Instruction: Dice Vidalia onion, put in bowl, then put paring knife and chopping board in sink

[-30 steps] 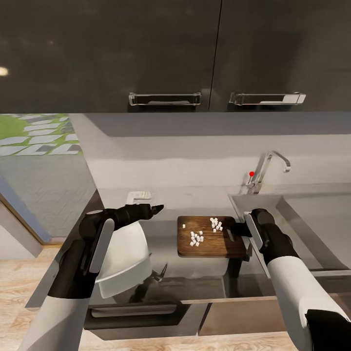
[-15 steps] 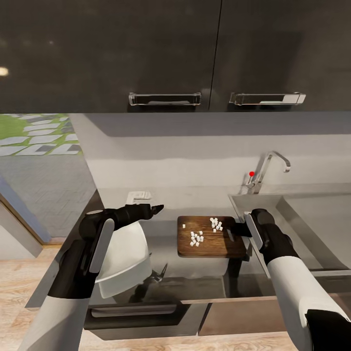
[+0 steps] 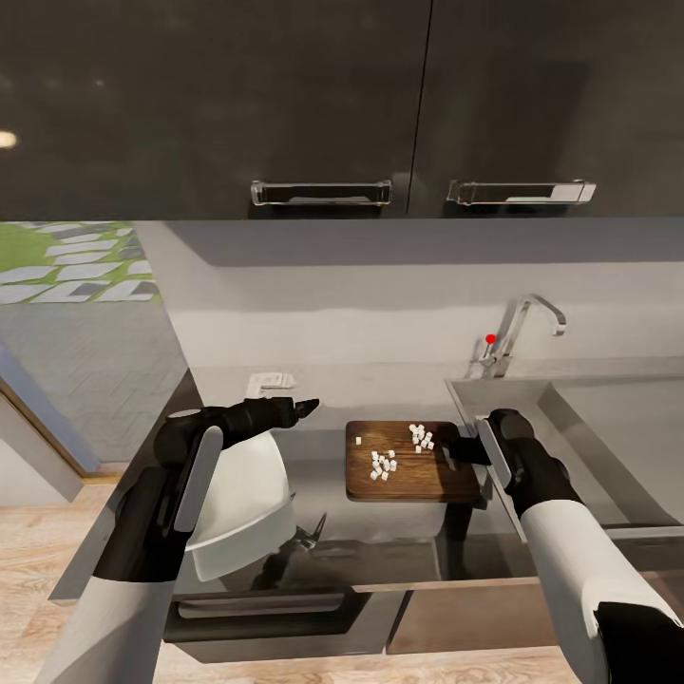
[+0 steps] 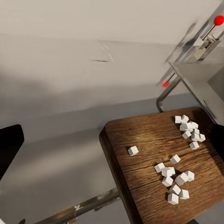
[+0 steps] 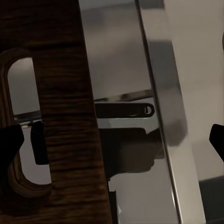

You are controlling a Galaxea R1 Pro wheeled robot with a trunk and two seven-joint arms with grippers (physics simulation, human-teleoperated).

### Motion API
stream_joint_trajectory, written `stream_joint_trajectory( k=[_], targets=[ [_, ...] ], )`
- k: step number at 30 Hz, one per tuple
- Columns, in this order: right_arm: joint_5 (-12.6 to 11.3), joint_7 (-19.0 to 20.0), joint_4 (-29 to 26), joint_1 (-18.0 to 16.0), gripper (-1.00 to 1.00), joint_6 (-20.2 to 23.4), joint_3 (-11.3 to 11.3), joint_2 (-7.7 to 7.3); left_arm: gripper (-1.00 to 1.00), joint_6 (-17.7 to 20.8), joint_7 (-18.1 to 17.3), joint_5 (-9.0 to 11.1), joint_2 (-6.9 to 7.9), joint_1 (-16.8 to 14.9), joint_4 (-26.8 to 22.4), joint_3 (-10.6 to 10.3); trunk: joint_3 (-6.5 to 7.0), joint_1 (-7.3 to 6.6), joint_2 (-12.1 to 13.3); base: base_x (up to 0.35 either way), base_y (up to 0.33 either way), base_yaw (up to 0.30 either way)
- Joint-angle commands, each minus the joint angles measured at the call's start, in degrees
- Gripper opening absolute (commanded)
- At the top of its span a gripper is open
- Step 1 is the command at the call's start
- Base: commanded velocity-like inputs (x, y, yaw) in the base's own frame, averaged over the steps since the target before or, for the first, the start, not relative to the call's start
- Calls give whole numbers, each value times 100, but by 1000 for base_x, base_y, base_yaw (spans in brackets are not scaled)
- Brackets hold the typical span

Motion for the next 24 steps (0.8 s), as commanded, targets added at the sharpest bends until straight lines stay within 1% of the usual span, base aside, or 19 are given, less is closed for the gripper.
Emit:
stream_joint_trajectory(
  k=[1, 19, 20, 24],
  targets=[
    [-43, -39, -1, -5, 100, 20, -1, -1, 100, 28, -23, -10, -3, -6, -3, 6, -12, 3, -12, 0, 0, 0],
    [-41, -44, 15, -5, 100, 20, 7, -1, 100, 28, -23, -8, -3, -6, -3, 6, -12, 3, -12, 0, 0, 0],
    [-42, -47, 15, -5, -100, 20, 7, -1, 100, 28, -23, -8, -3, -6, -3, 3, -12, 3, -12, 0, 0, 0],
    [-41, -48, 15, -5, -100, 20, 7, -1, 100, 28, -23, -9, -3, -6, -3, 0, -12, 3, -12, 0, 0, 0]
  ],
)
